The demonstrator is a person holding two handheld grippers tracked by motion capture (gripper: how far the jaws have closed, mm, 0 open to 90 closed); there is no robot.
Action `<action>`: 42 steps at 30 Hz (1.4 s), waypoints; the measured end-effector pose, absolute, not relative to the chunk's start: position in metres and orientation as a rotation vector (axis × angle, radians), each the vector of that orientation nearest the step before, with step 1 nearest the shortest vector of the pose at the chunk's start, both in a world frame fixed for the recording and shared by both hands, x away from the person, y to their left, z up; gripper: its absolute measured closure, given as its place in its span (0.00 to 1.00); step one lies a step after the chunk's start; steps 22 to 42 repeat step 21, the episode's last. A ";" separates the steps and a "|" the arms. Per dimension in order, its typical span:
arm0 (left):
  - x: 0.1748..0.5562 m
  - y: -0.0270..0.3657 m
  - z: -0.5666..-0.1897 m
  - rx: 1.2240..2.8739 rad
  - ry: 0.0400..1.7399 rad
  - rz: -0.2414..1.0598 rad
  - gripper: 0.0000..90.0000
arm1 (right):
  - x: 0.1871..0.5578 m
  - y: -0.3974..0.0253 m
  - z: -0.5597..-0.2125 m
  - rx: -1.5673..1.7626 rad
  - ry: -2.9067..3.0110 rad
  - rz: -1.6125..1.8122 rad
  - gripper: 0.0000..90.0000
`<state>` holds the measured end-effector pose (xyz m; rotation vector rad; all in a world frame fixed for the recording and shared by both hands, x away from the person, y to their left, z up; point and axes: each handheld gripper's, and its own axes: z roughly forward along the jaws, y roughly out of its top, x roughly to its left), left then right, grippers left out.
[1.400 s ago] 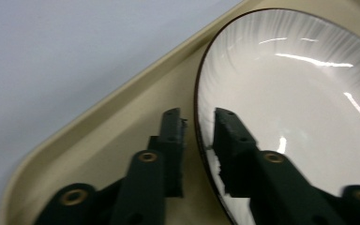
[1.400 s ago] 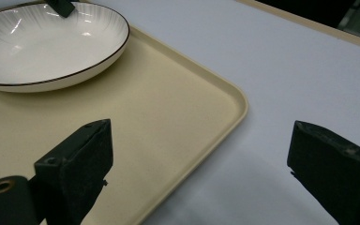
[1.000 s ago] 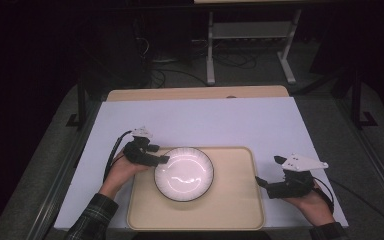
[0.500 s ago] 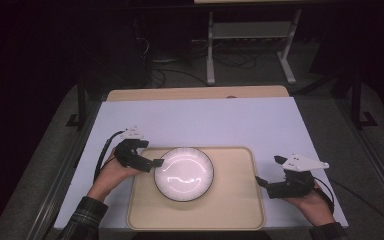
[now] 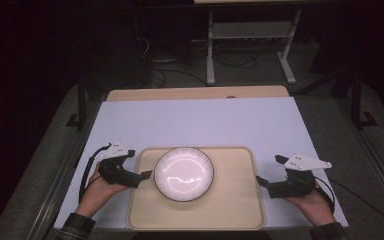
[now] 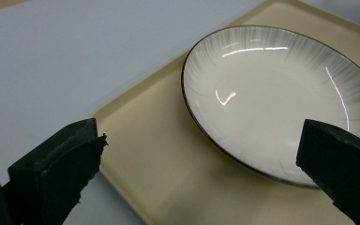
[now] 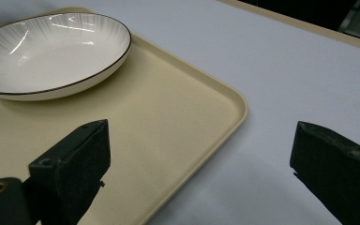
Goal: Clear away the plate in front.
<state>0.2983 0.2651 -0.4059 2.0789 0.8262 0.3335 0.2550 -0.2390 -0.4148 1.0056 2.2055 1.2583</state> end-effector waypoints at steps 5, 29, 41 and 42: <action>0.290 0.274 -0.409 2.076 0.848 0.365 0.00 | 0.255 -0.239 -0.415 1.010 2.206 1.255 0.05; 0.278 0.296 -0.419 2.085 0.888 0.430 0.00 | 0.256 -0.241 -0.417 1.019 2.194 1.249 0.04; 0.278 0.296 -0.419 2.085 0.888 0.430 0.00 | 0.256 -0.241 -0.417 1.019 2.194 1.249 0.04; 0.278 0.296 -0.419 2.085 0.888 0.430 0.00 | 0.256 -0.241 -0.417 1.019 2.194 1.249 0.04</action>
